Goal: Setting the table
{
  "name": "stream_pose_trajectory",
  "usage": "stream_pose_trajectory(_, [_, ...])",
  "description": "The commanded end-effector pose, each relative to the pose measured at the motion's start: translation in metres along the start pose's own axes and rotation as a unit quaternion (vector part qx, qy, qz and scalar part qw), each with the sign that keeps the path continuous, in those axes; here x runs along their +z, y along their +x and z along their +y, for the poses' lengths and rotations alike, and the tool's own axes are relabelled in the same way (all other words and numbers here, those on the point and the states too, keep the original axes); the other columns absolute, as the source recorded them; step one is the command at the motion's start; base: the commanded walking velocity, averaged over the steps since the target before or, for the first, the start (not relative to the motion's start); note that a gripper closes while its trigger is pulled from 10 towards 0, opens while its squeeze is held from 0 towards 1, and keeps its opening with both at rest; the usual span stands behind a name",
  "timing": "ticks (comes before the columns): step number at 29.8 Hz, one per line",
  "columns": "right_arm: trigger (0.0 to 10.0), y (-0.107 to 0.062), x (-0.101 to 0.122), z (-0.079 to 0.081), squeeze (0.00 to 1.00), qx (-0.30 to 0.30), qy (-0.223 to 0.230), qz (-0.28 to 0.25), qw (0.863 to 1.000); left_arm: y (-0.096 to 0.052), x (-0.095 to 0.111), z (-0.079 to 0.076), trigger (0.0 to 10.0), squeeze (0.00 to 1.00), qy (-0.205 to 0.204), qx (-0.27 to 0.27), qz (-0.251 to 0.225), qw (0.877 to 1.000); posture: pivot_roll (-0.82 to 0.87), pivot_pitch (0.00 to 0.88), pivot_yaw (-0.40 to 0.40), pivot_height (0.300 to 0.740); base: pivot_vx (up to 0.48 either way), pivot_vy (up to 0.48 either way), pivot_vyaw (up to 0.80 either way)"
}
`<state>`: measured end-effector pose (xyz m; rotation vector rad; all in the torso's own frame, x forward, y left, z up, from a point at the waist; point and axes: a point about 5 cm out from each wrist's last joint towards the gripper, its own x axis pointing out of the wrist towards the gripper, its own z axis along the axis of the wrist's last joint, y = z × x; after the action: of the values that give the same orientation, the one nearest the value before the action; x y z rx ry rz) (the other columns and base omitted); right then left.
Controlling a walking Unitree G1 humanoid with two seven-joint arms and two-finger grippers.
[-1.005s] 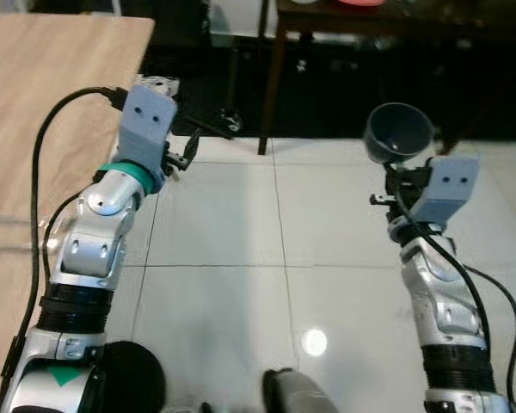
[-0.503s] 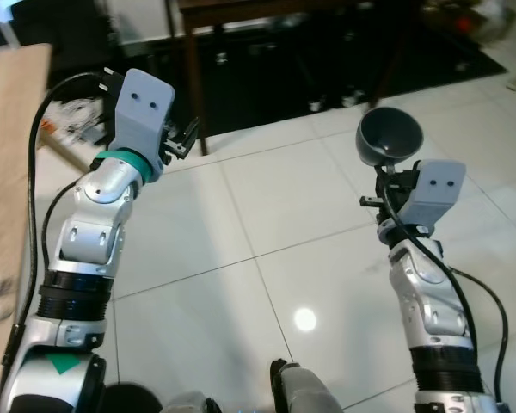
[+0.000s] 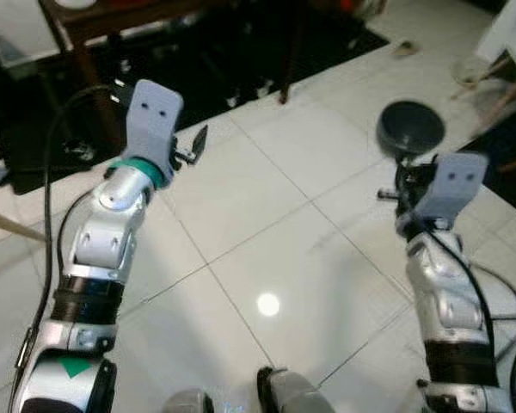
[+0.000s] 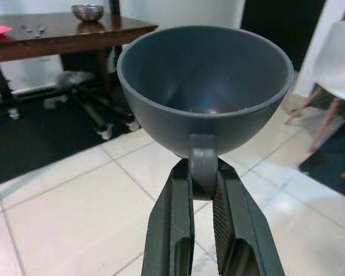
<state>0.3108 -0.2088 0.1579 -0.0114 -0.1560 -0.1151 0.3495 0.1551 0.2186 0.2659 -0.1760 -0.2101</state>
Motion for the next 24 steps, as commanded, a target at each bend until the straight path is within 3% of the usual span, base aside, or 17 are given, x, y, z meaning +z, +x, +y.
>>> stream_pose_trajectory(1, [10.0, -0.0031, -0.0029, -0.0022, 0.00, -0.007, 0.000, 0.007, 1.000, -0.0001, -0.0064, -0.0032, 10.0, 0.00, 0.010, 0.002, 0.004, 1.000, 0.01, 0.029, 0.034, 0.740, 0.322, 0.000, -0.48])
stream_pose_trajectory(5, [10.0, -0.0044, -0.0025, 0.0001, 0.00, -0.006, 0.005, 0.004, 1.000, 0.0015, -0.0060, -0.0062, 10.0, 0.00, 0.028, 0.005, -0.004, 1.000, 0.01, 0.031, 0.036, 0.740, 0.480, 0.000, 0.00])
stream_pose_trajectory(14, [10.0, -0.0041, -0.0021, 0.0029, 0.00, -0.006, 0.012, 0.003, 1.000, 0.0041, -0.0039, -0.0092, 10.0, 0.00, 0.025, 0.001, -0.011, 1.000, 0.02, 0.031, 0.042, 0.740, 0.480, 0.000, 0.00])
stream_pose_trajectory(24, [10.0, -0.0038, -0.0043, 0.0031, 0.00, -0.008, 0.019, 0.009, 1.000, 0.0050, -0.0031, -0.0091, 10.0, 0.00, 0.028, -0.002, -0.018, 0.999, 0.02, 0.035, 0.042, 0.740, 0.480, 0.000, -0.80])
